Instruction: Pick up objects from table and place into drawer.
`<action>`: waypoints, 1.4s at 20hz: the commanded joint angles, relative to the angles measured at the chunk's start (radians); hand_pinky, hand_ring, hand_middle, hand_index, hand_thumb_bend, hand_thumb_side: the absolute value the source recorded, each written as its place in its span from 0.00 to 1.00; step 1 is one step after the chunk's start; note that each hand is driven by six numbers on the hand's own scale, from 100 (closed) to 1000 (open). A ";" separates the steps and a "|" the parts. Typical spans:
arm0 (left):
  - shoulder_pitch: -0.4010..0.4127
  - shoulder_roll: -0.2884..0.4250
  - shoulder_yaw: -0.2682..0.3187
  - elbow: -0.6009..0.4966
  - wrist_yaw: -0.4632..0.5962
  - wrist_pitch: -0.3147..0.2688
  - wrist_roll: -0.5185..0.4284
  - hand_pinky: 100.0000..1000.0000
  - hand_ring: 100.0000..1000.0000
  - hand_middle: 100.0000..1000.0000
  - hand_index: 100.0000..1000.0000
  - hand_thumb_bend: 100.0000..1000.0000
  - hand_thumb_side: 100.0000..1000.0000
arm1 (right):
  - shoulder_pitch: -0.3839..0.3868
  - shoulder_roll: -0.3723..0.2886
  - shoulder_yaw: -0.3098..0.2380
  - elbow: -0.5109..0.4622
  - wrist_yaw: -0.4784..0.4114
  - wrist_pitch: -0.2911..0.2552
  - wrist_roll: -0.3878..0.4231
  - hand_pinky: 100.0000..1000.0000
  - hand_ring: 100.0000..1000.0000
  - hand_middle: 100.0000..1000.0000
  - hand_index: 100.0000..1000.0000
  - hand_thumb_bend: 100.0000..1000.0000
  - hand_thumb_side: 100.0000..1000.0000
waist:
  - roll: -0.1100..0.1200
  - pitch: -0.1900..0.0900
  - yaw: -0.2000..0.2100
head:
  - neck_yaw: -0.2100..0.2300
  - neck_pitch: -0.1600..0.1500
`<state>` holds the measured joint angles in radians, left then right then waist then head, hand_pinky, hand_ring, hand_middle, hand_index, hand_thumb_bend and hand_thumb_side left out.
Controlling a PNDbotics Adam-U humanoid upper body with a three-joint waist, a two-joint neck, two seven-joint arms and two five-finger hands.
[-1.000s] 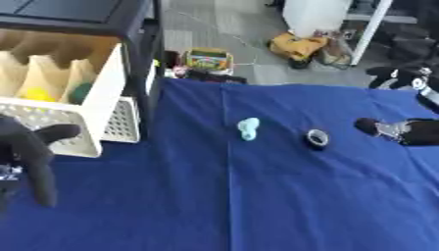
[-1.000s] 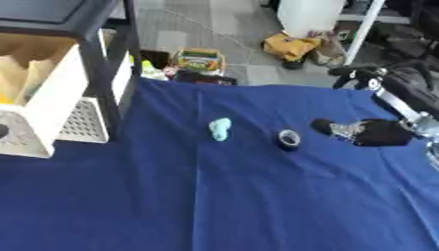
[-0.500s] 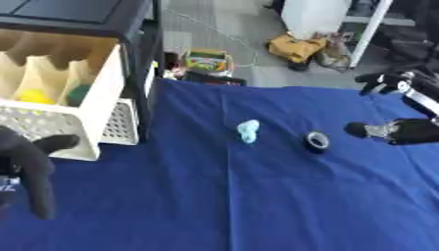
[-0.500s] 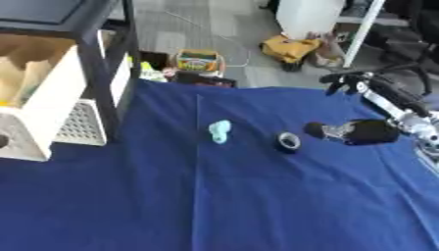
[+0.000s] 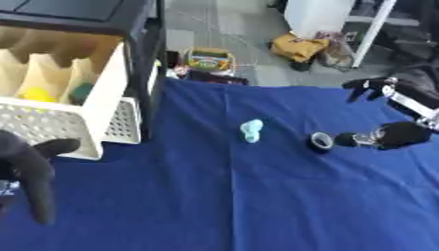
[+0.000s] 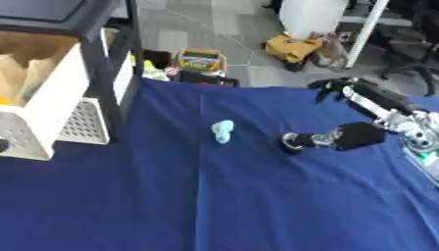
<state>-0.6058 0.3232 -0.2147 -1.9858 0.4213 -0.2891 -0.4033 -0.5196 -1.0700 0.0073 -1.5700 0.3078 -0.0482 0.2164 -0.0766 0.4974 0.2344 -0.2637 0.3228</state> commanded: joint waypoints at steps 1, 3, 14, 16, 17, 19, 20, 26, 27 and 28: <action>-0.011 -0.002 -0.001 -0.014 -0.005 0.003 -0.005 0.90 0.36 0.56 0.79 0.00 0.74 | -0.016 -0.020 -0.005 0.005 0.022 0.001 0.010 0.77 0.89 0.65 0.90 0.68 0.57 | 0.000 -0.019 0.001 | -0.005 -0.015; -0.010 -0.004 -0.003 -0.014 -0.007 0.005 -0.010 0.90 0.36 0.56 0.79 0.00 0.75 | -0.019 -0.014 -0.003 0.014 0.032 0.008 0.013 0.77 0.89 0.64 0.89 0.68 0.56 | -0.001 -0.016 0.004 | -0.005 -0.016; -0.005 -0.013 -0.009 -0.014 -0.030 0.009 -0.024 0.91 0.36 0.56 0.77 0.00 0.76 | -0.026 0.002 -0.004 0.041 0.048 0.041 -0.026 0.76 0.87 0.58 0.88 0.64 0.61 | -0.004 0.002 0.015 | -0.016 -0.029; -0.004 -0.015 -0.011 -0.014 -0.033 0.010 -0.027 0.91 0.36 0.56 0.77 0.00 0.76 | -0.027 0.004 -0.004 0.044 0.051 0.047 -0.037 0.75 0.87 0.57 0.88 0.63 0.61 | -0.005 0.004 0.018 | -0.020 -0.033; -0.004 -0.015 -0.012 -0.014 -0.035 0.011 -0.029 0.92 0.36 0.56 0.77 0.00 0.76 | -0.027 0.004 -0.005 0.046 0.053 0.050 -0.042 0.75 0.87 0.57 0.87 0.62 0.61 | -0.005 0.005 0.019 | -0.022 -0.035; -0.002 -0.017 -0.013 -0.014 -0.039 0.011 -0.032 0.92 0.35 0.56 0.77 0.00 0.77 | -0.026 0.006 -0.006 0.054 0.062 0.057 -0.051 0.75 0.87 0.58 0.87 0.61 0.61 | -0.006 0.008 0.022 | -0.026 -0.037; -0.001 -0.018 -0.013 -0.014 -0.042 0.012 -0.033 0.92 0.35 0.56 0.77 0.00 0.77 | -0.025 0.006 -0.006 0.059 0.069 0.061 -0.055 0.75 0.87 0.58 0.87 0.60 0.61 | -0.006 0.010 0.023 | -0.027 -0.039; 0.003 -0.023 -0.014 -0.014 -0.055 0.015 -0.037 0.93 0.35 0.56 0.76 0.00 0.78 | -0.024 0.015 -0.003 0.073 0.091 0.065 -0.059 0.75 0.87 0.56 0.85 0.58 0.59 | -0.006 0.017 0.025 | -0.029 -0.039; 0.004 -0.024 -0.014 -0.014 -0.056 0.016 -0.037 0.93 0.35 0.56 0.76 0.00 0.78 | -0.024 0.015 -0.003 0.073 0.091 0.065 -0.059 0.75 0.87 0.56 0.85 0.58 0.59 | -0.006 0.018 0.025 | -0.029 -0.038; 0.004 -0.024 -0.014 -0.014 -0.058 0.016 -0.038 0.93 0.35 0.56 0.76 0.00 0.78 | -0.024 0.016 -0.003 0.073 0.091 0.065 -0.058 0.75 0.87 0.56 0.85 0.58 0.59 | -0.006 0.018 0.025 | -0.028 -0.038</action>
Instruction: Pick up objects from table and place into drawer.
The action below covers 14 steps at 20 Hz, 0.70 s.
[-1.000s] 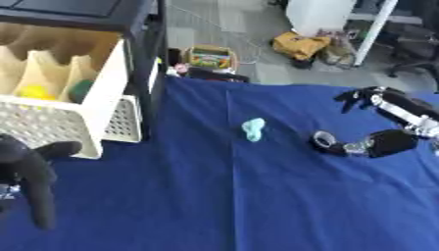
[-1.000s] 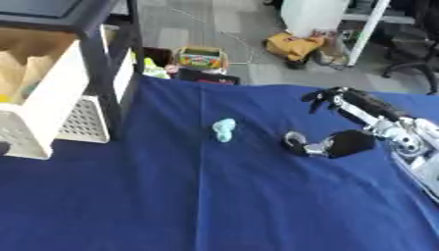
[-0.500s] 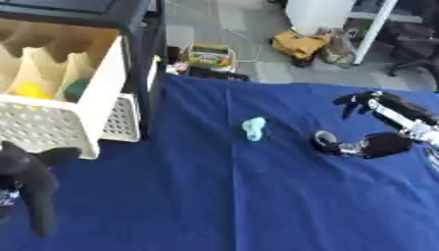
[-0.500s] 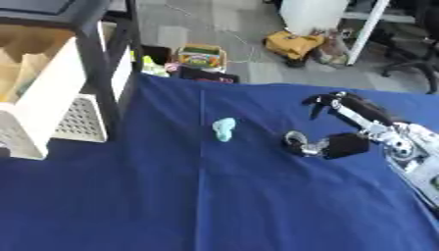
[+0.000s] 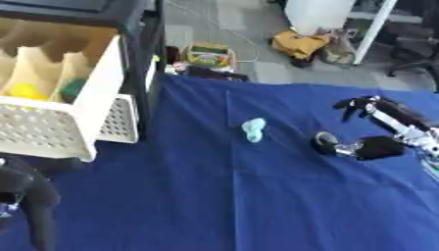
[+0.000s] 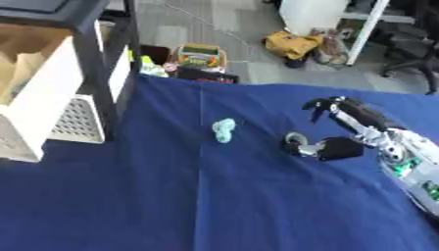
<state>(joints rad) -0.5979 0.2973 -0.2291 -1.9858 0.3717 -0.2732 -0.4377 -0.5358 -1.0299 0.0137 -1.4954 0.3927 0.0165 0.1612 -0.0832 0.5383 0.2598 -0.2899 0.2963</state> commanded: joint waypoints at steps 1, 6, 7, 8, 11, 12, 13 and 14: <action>-0.004 0.001 0.000 -0.014 -0.009 0.000 -0.003 0.93 0.35 0.56 0.76 0.00 0.78 | -0.008 -0.024 -0.009 -0.001 0.006 0.000 -0.003 0.75 0.87 0.56 0.85 0.58 0.59 | 0.001 -0.023 0.000 | -0.002 -0.011; 0.001 -0.003 -0.001 -0.014 -0.020 0.009 -0.007 0.93 0.35 0.56 0.76 0.00 0.79 | -0.005 -0.019 -0.003 -0.012 0.009 -0.009 0.009 0.75 0.86 0.49 0.79 0.55 0.53 | -0.001 -0.020 -0.002 | -0.001 -0.007; 0.001 -0.004 -0.001 -0.014 -0.022 0.011 -0.008 0.93 0.35 0.56 0.76 0.00 0.79 | -0.004 -0.018 -0.003 -0.011 0.011 -0.008 0.009 0.75 0.85 0.49 0.79 0.55 0.53 | -0.001 -0.019 -0.001 | 0.000 -0.007; 0.001 -0.005 -0.002 -0.014 -0.023 0.012 -0.009 0.93 0.35 0.56 0.76 0.00 0.79 | -0.003 -0.017 -0.004 -0.009 0.012 -0.007 0.009 0.75 0.85 0.49 0.78 0.54 0.54 | -0.002 -0.018 -0.001 | 0.000 -0.007; 0.004 -0.007 -0.003 -0.014 -0.029 0.015 -0.012 0.94 0.35 0.56 0.75 0.00 0.80 | -0.001 -0.012 -0.005 -0.001 0.013 -0.005 0.005 0.75 0.85 0.47 0.77 0.53 0.54 | -0.002 -0.015 0.001 | -0.001 -0.009; 0.005 -0.008 -0.004 -0.014 -0.031 0.016 -0.013 0.94 0.35 0.57 0.75 0.00 0.80 | -0.001 -0.011 -0.005 0.001 0.014 -0.004 0.004 0.74 0.85 0.47 0.77 0.52 0.55 | -0.002 -0.014 0.001 | -0.001 -0.009; 0.006 -0.009 -0.004 -0.014 -0.034 0.017 -0.013 0.94 0.35 0.57 0.75 0.00 0.80 | -0.001 -0.010 -0.005 0.002 0.014 -0.004 0.004 0.74 0.85 0.47 0.77 0.52 0.55 | -0.002 -0.013 0.001 | -0.001 -0.010; 0.007 -0.010 -0.004 -0.014 -0.036 0.018 -0.013 0.94 0.35 0.57 0.75 0.00 0.80 | -0.001 -0.009 -0.005 0.004 0.014 -0.003 0.004 0.74 0.85 0.47 0.77 0.52 0.55 | -0.002 -0.012 0.001 | -0.001 -0.011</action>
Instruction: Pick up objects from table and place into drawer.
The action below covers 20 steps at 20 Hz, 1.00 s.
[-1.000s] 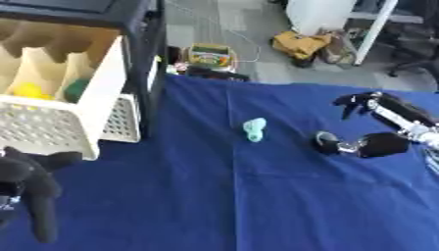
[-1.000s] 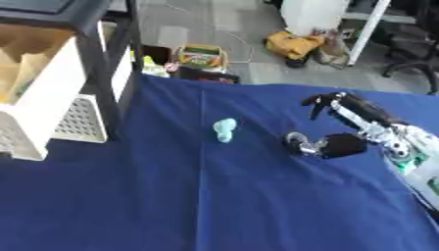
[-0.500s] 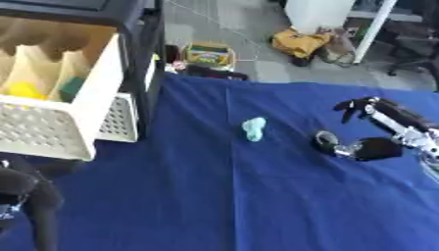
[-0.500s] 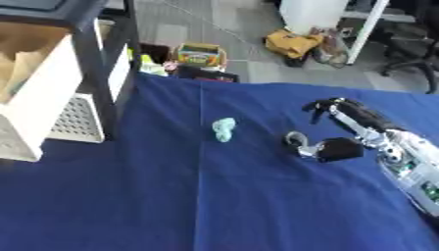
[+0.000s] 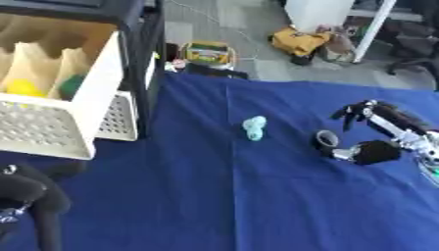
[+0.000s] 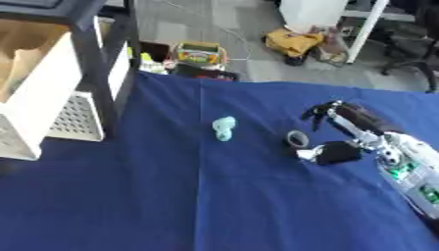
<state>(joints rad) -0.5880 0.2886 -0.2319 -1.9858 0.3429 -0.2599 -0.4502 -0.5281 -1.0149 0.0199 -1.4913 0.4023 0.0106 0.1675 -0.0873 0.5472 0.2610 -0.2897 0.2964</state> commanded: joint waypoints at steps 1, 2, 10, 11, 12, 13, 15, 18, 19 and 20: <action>-0.003 -0.002 -0.001 -0.014 -0.009 0.005 -0.001 0.94 0.35 0.57 0.75 0.00 0.80 | -0.009 -0.024 -0.012 0.002 0.004 0.004 -0.004 0.74 0.85 0.47 0.77 0.52 0.55 | 0.002 -0.019 0.001 | -0.002 -0.012; -0.003 -0.002 -0.002 -0.014 -0.011 0.005 -0.002 0.94 0.35 0.57 0.75 0.00 0.81 | -0.009 -0.023 -0.013 0.003 0.003 0.006 -0.006 0.74 0.85 0.47 0.77 0.52 0.55 | 0.002 -0.018 0.002 | -0.002 -0.013; 0.001 -0.008 -0.005 -0.014 -0.029 0.005 -0.007 0.95 0.34 0.57 0.75 0.00 0.82 | 0.017 -0.030 -0.035 -0.002 -0.007 0.029 -0.062 0.74 0.85 0.46 0.77 0.49 0.59 | 0.000 -0.003 0.007 | -0.006 -0.025; 0.000 -0.009 -0.006 -0.014 -0.030 0.004 -0.008 0.95 0.34 0.57 0.75 0.00 0.82 | 0.021 -0.031 -0.038 -0.004 -0.008 0.033 -0.070 0.74 0.85 0.46 0.77 0.49 0.59 | 0.000 -0.001 0.008 | -0.006 -0.027; 0.000 -0.009 -0.006 -0.014 -0.031 0.003 -0.009 0.95 0.34 0.57 0.75 0.00 0.82 | 0.024 -0.031 -0.040 -0.005 -0.010 0.036 -0.076 0.74 0.84 0.46 0.77 0.49 0.59 | 0.000 0.000 0.009 | -0.007 -0.028; 0.000 -0.009 -0.006 -0.014 -0.033 0.003 -0.009 0.95 0.34 0.57 0.75 0.00 0.82 | 0.027 -0.031 -0.040 -0.005 -0.012 0.038 -0.079 0.74 0.84 0.46 0.77 0.48 0.59 | 0.000 0.002 0.010 | -0.007 -0.028; 0.001 -0.011 -0.007 -0.014 -0.036 0.003 -0.010 0.95 0.34 0.57 0.75 0.00 0.83 | 0.029 -0.031 -0.040 -0.008 -0.015 0.041 -0.080 0.74 0.84 0.45 0.76 0.47 0.59 | 0.000 0.004 0.011 | -0.008 -0.027; 0.001 -0.013 -0.009 -0.014 -0.040 0.004 -0.014 0.96 0.34 0.57 0.74 0.00 0.83 | 0.030 -0.031 -0.039 -0.012 -0.017 0.045 -0.080 0.73 0.84 0.44 0.76 0.45 0.60 | 0.000 0.007 0.010 | -0.008 -0.026; 0.001 -0.014 -0.009 -0.014 -0.042 0.004 -0.015 0.96 0.34 0.57 0.74 0.00 0.83 | 0.030 -0.031 -0.039 -0.013 -0.017 0.046 -0.080 0.73 0.84 0.44 0.76 0.44 0.60 | 0.000 0.008 0.011 | -0.007 -0.026; 0.002 -0.014 -0.009 -0.014 -0.044 0.004 -0.016 0.96 0.34 0.57 0.74 0.00 0.83 | 0.031 -0.031 -0.039 -0.013 -0.017 0.048 -0.080 0.73 0.84 0.44 0.76 0.44 0.60 | 0.000 0.010 0.011 | -0.008 -0.027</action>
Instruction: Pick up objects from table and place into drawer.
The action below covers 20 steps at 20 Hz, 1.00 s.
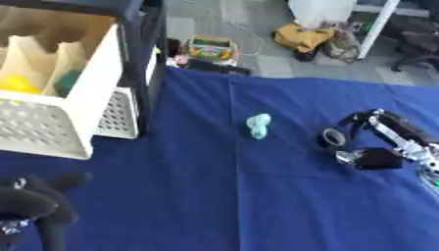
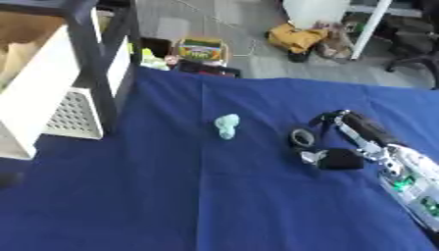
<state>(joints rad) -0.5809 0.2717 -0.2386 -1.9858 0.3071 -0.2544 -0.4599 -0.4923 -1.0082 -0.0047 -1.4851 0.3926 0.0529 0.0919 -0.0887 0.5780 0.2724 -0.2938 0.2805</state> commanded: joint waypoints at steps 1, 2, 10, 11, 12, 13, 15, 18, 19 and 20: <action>-0.006 0.002 -0.003 -0.014 -0.009 -0.001 -0.007 0.96 0.34 0.57 0.74 0.00 0.83 | -0.005 -0.037 -0.015 -0.019 -0.007 0.007 -0.005 0.73 0.84 0.44 0.76 0.44 0.60 | 0.001 -0.020 0.001 | -0.004 -0.012; -0.006 0.001 -0.003 -0.014 -0.011 -0.001 -0.007 0.96 0.34 0.57 0.74 0.00 0.83 | -0.005 -0.037 -0.016 -0.019 -0.007 0.009 -0.005 0.73 0.84 0.44 0.76 0.44 0.60 | 0.000 -0.019 0.002 | -0.004 -0.013; -0.008 -0.002 -0.007 -0.014 -0.022 -0.003 -0.013 0.96 0.34 0.57 0.74 0.00 0.84 | -0.010 -0.037 -0.020 -0.014 -0.012 0.026 -0.019 0.73 0.84 0.44 0.75 0.43 0.62 | -0.003 -0.009 0.009 | -0.009 -0.024; -0.009 -0.002 -0.007 -0.014 -0.023 -0.003 -0.014 0.96 0.34 0.57 0.74 0.00 0.84 | -0.010 -0.037 -0.020 -0.014 -0.012 0.026 -0.019 0.73 0.84 0.44 0.75 0.43 0.61 | -0.004 -0.008 0.009 | -0.010 -0.025; -0.009 -0.003 -0.008 -0.014 -0.024 -0.003 -0.014 0.96 0.34 0.57 0.74 0.00 0.84 | -0.010 -0.037 -0.019 -0.014 -0.010 0.026 -0.018 0.73 0.84 0.44 0.75 0.43 0.61 | -0.004 -0.007 0.010 | -0.010 -0.026; -0.009 -0.003 -0.008 -0.014 -0.025 -0.003 -0.015 0.96 0.34 0.57 0.74 0.00 0.84 | -0.010 -0.037 -0.019 -0.015 -0.009 0.026 -0.017 0.73 0.84 0.44 0.75 0.43 0.61 | -0.005 -0.007 0.010 | -0.010 -0.027; -0.007 -0.004 -0.009 -0.014 -0.028 -0.002 -0.017 0.96 0.34 0.57 0.74 0.00 0.84 | -0.010 -0.036 -0.020 -0.014 -0.006 0.026 -0.015 0.73 0.84 0.43 0.75 0.42 0.60 | -0.005 -0.005 0.011 | -0.009 -0.027; -0.007 -0.005 -0.010 -0.014 -0.030 -0.001 -0.019 0.96 0.34 0.57 0.74 0.00 0.84 | -0.010 -0.035 -0.021 -0.012 -0.004 0.028 -0.015 0.73 0.83 0.43 0.75 0.40 0.60 | -0.006 -0.004 0.012 | -0.009 -0.028; -0.006 -0.005 -0.010 -0.014 -0.031 -0.001 -0.020 0.96 0.34 0.57 0.74 0.00 0.85 | -0.009 -0.035 -0.021 -0.011 -0.002 0.029 -0.016 0.73 0.83 0.43 0.75 0.39 0.59 | -0.006 -0.004 0.012 | -0.009 -0.029; -0.006 -0.005 -0.011 -0.014 -0.031 -0.001 -0.020 0.96 0.34 0.57 0.74 0.00 0.85 | -0.008 -0.035 -0.021 -0.011 -0.001 0.029 -0.016 0.73 0.83 0.43 0.75 0.38 0.59 | -0.006 -0.004 0.012 | -0.009 -0.030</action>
<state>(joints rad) -0.5809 0.2628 -0.2500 -1.9857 0.2804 -0.2539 -0.4761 -0.4937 -1.0082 -0.0147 -1.4860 0.3889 0.0789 0.0760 -0.0974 0.5947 0.2839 -0.3009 0.2670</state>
